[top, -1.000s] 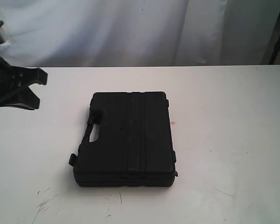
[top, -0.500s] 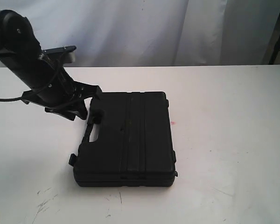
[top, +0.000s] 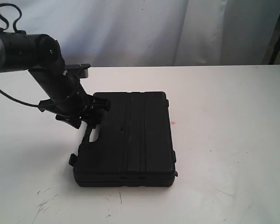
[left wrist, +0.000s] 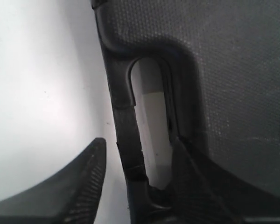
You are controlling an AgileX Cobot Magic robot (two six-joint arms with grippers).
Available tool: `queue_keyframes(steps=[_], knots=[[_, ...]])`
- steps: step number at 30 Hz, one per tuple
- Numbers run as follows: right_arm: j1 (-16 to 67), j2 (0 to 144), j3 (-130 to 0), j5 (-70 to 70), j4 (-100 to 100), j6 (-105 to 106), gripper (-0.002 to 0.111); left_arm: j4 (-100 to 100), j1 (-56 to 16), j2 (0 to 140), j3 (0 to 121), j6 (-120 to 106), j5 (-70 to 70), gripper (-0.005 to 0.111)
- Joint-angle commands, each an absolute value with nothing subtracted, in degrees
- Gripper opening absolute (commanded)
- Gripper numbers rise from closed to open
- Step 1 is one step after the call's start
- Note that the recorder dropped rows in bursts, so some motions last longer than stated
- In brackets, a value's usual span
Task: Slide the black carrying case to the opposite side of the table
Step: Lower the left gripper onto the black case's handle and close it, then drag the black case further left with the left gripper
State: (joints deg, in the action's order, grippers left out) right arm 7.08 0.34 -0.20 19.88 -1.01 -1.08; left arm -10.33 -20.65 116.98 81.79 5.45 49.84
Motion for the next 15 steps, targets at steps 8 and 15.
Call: queue_keyframes(steps=[8,15], knots=[[6.64,0.0,0.0,19.77,-1.1,-0.59,0.0,-9.95,-20.9,121.2,82.27,5.91,47.95,0.044],[6.64,0.0,0.0,19.77,-1.1,-0.59,0.0,-9.95,-20.9,121.48,82.27,5.91,47.81,0.032]])
